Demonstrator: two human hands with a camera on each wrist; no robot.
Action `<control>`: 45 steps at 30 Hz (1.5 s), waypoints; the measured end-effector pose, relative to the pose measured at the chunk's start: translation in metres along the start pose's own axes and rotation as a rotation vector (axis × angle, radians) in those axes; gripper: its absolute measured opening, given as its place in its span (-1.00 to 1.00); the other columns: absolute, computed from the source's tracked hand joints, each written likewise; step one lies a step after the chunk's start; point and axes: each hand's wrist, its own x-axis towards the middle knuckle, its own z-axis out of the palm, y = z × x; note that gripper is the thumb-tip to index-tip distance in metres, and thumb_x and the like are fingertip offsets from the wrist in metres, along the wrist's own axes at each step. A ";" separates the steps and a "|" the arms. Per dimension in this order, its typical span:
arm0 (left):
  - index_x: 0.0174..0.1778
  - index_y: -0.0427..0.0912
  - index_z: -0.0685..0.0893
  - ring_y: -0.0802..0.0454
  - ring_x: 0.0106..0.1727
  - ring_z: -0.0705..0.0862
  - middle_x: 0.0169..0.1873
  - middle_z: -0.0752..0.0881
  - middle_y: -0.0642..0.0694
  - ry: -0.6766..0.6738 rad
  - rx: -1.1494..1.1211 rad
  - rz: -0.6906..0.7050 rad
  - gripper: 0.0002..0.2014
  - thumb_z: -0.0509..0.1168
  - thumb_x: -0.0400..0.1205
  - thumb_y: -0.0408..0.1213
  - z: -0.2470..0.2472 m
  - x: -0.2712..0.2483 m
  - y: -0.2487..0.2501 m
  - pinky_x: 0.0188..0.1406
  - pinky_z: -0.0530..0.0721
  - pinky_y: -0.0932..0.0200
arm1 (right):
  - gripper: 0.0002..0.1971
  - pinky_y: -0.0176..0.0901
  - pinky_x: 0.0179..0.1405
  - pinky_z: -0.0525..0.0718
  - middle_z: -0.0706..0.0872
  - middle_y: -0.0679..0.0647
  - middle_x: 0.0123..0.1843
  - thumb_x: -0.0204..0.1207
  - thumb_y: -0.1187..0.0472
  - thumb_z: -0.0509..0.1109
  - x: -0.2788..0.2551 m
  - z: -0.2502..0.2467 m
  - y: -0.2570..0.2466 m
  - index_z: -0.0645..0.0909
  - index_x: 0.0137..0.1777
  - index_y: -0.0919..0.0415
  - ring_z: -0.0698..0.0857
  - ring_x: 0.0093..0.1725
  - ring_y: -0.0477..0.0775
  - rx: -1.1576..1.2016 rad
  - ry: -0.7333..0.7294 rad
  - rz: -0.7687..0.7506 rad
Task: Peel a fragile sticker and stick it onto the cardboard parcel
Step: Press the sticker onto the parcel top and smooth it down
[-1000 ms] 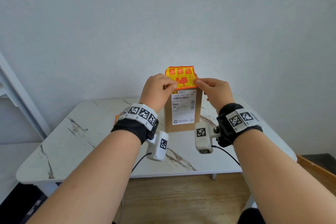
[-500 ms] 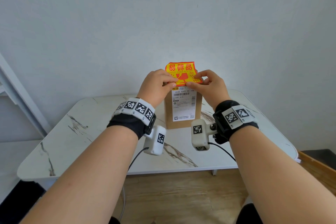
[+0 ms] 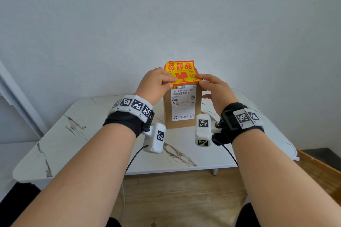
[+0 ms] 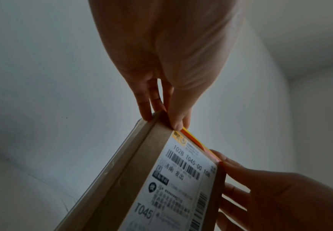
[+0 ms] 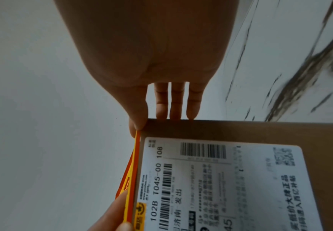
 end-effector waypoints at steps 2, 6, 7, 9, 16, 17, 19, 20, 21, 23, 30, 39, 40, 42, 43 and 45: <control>0.19 -0.09 0.79 0.05 0.23 0.61 0.20 0.69 -0.06 0.019 -0.002 -0.006 -0.74 0.33 0.62 -0.31 0.000 -0.002 0.001 0.09 0.37 0.38 | -0.69 -0.10 -0.09 0.53 0.71 0.05 -0.03 0.57 0.35 0.24 -0.001 0.003 -0.004 0.76 -0.02 -0.02 0.62 -0.01 0.08 -0.008 0.046 0.016; 0.01 -0.14 0.85 0.08 0.06 0.64 0.02 0.72 -0.03 0.036 -0.035 -0.042 -0.77 0.32 0.62 -0.14 -0.003 0.004 0.006 0.00 0.45 0.33 | -0.79 -0.17 -0.13 0.54 0.74 0.06 -0.13 0.51 0.33 0.30 0.002 0.014 -0.018 0.79 -0.09 0.30 0.62 -0.18 -0.02 -0.078 0.201 -0.003; -0.02 -0.14 0.84 0.10 0.01 0.62 -0.03 0.70 -0.01 0.034 -0.005 -0.039 -0.77 0.31 0.62 -0.13 -0.003 0.007 0.007 0.04 0.50 0.27 | -0.81 -0.23 -0.15 0.52 0.73 0.09 -0.08 0.49 0.31 0.33 0.006 0.017 -0.019 0.78 -0.09 0.33 0.62 -0.17 -0.03 -0.173 0.233 -0.038; -0.04 -0.09 0.82 0.14 -0.07 0.59 -0.11 0.65 0.06 0.042 0.052 -0.033 -0.81 0.32 0.60 -0.15 -0.002 0.014 0.009 0.09 0.57 0.17 | -0.83 -0.35 -0.15 0.53 0.67 0.06 0.09 0.47 0.29 0.35 0.012 0.023 -0.022 0.79 -0.11 0.25 0.63 0.01 -0.01 -0.393 0.278 -0.155; 0.22 0.19 0.71 -0.08 0.29 0.52 0.09 0.64 0.02 -0.109 0.246 -0.066 -0.69 0.23 0.59 0.00 -0.003 0.027 0.010 0.33 0.48 -0.10 | -0.71 0.17 0.30 0.60 0.77 0.07 0.18 0.52 0.06 0.23 0.030 0.033 -0.023 0.78 0.05 -0.06 0.65 0.24 0.13 -0.712 0.132 -0.189; 0.21 0.19 0.69 -0.05 0.27 0.51 0.06 0.63 0.06 -0.119 0.224 -0.087 -0.70 0.23 0.59 0.00 -0.004 0.027 0.009 0.35 0.46 -0.11 | -0.69 0.17 0.33 0.58 0.76 0.06 0.20 0.52 0.07 0.21 0.031 0.032 -0.021 0.77 0.10 -0.09 0.63 0.27 0.12 -0.717 0.128 -0.180; 0.18 0.16 0.67 0.00 0.10 0.52 -0.13 0.54 0.13 -0.142 0.143 -0.125 -0.73 0.23 0.58 0.00 -0.003 0.028 0.006 0.28 0.48 -0.07 | -0.64 0.11 0.42 0.47 0.71 -0.04 0.32 0.57 0.16 0.17 0.033 0.031 -0.020 0.74 0.21 -0.06 0.47 0.39 0.07 -0.763 0.114 -0.185; 0.15 0.15 0.67 0.00 0.01 0.52 -0.20 0.50 0.13 -0.159 0.094 -0.143 -0.73 0.24 0.57 0.00 -0.002 0.030 0.004 0.21 0.49 -0.05 | -0.61 0.09 0.43 0.43 0.67 -0.08 0.36 0.58 0.19 0.14 0.034 0.030 -0.021 0.73 0.24 -0.06 0.42 0.41 0.05 -0.789 0.103 -0.186; 0.12 0.13 0.66 0.00 -0.08 0.53 -0.23 0.49 0.11 -0.179 0.039 -0.154 -0.73 0.24 0.54 0.01 -0.001 0.031 0.002 0.11 0.52 -0.02 | -0.59 0.08 0.44 0.41 0.64 -0.11 0.39 0.58 0.19 0.12 0.035 0.030 -0.023 0.72 0.26 -0.08 0.39 0.41 0.05 -0.813 0.090 -0.180; 0.07 0.04 0.65 0.03 -0.22 0.53 -0.22 0.51 0.02 -0.204 -0.054 -0.172 -0.76 0.25 0.54 -0.01 0.001 0.036 -0.001 -0.15 0.52 0.08 | -0.57 0.10 0.46 0.39 0.59 -0.12 0.42 0.60 0.17 0.08 0.040 0.030 -0.026 0.69 0.31 -0.11 0.36 0.42 0.06 -0.862 0.058 -0.153; 0.02 -0.08 0.53 -0.04 0.23 0.40 -0.03 0.50 0.01 -0.110 0.077 -0.170 -0.79 0.23 0.63 -0.03 0.012 0.051 -0.001 0.11 0.38 0.13 | -0.58 0.09 0.44 0.33 0.55 -0.06 0.39 0.66 0.13 0.04 0.046 0.030 -0.025 0.62 0.35 -0.13 0.33 0.45 0.09 -0.922 0.043 -0.142; 0.44 0.14 0.49 -0.08 0.41 0.30 0.32 0.44 -0.04 -0.171 0.301 -0.134 -0.57 -0.08 0.69 -0.03 0.018 0.058 0.003 0.38 0.32 -0.01 | -0.51 0.15 0.54 0.33 0.47 0.10 0.50 0.61 0.28 0.02 0.060 0.032 -0.036 0.51 0.47 -0.05 0.36 0.53 0.22 -0.853 -0.139 0.061; 0.42 0.14 0.50 -0.07 0.39 0.31 0.30 0.44 -0.04 -0.158 0.314 -0.133 -0.57 -0.10 0.69 -0.04 0.018 0.059 0.002 0.36 0.31 0.00 | -0.51 0.13 0.54 0.33 0.46 0.12 0.50 0.62 0.29 0.02 0.060 0.032 -0.038 0.51 0.48 -0.02 0.36 0.53 0.23 -0.850 -0.140 0.073; 0.37 0.15 0.54 -0.08 0.36 0.32 0.25 0.44 -0.05 -0.163 0.346 -0.149 -0.58 -0.11 0.70 -0.05 0.019 0.060 0.002 0.33 0.31 0.00 | -0.53 0.07 0.54 0.30 0.44 0.14 0.52 0.66 0.31 -0.02 0.060 0.034 -0.040 0.46 0.51 0.09 0.34 0.54 0.24 -0.865 -0.150 0.092; 0.35 0.15 0.55 -0.08 0.35 0.33 0.23 0.45 -0.05 -0.171 0.349 -0.164 -0.58 -0.12 0.70 -0.04 0.020 0.062 0.001 0.31 0.31 -0.01 | -0.53 0.04 0.54 0.28 0.43 0.15 0.54 0.68 0.32 -0.04 0.058 0.035 -0.039 0.44 0.53 0.17 0.33 0.55 0.23 -0.874 -0.140 0.102; 0.35 0.11 0.52 -0.08 0.37 0.35 0.24 0.46 -0.04 -0.218 0.338 -0.190 -0.55 -0.16 0.67 0.02 0.022 0.064 -0.002 0.33 0.33 -0.06 | -0.57 0.07 0.54 0.29 0.44 0.19 0.55 0.70 0.32 -0.04 0.056 0.035 -0.037 0.45 0.50 0.26 0.34 0.55 0.22 -0.804 -0.085 0.093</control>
